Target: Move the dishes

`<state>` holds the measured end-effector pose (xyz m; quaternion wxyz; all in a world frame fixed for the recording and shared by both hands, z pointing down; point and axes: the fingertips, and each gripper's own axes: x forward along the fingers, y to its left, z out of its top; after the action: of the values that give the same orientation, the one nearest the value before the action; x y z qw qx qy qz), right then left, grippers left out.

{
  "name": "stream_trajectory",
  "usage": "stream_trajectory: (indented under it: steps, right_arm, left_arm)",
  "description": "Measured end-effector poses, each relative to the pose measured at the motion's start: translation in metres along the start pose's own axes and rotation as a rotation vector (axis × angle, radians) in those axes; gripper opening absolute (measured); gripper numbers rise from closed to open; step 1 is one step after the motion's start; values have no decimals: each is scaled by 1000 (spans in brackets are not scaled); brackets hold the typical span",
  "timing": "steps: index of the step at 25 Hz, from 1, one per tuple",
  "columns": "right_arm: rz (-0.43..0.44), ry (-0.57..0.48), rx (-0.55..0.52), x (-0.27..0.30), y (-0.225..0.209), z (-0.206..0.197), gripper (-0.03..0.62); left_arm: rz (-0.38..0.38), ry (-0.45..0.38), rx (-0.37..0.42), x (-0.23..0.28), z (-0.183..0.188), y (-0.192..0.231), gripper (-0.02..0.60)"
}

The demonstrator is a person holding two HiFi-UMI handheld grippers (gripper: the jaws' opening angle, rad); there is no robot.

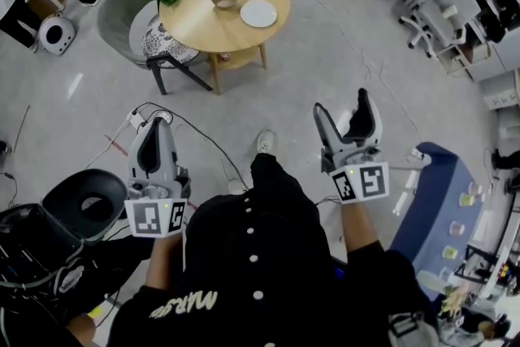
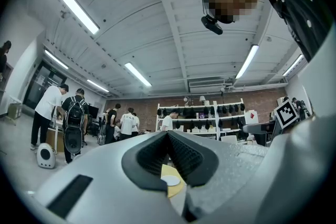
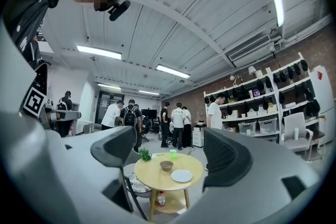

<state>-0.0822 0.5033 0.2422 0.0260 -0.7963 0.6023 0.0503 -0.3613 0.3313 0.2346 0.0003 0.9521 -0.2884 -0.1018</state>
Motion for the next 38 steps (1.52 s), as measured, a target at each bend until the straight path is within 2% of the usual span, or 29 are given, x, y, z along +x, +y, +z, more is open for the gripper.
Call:
stream_trajectory:
  steps: [11, 22, 30, 38]
  right_arm:
    - [40, -1, 5, 100, -67, -7, 413]
    - [91, 21, 17, 195, -158, -19, 411]
    - [133, 51, 46, 240, -189, -37, 411]
    - [148, 73, 54, 293, -194, -50, 411]
  left_arm:
    - [23, -3, 20, 115, -12, 6, 3]
    - [80, 28, 39, 231, -27, -9, 3]
    - [122, 59, 49, 274, -40, -14, 3]
    - [154, 82, 41, 304, -53, 18, 3]
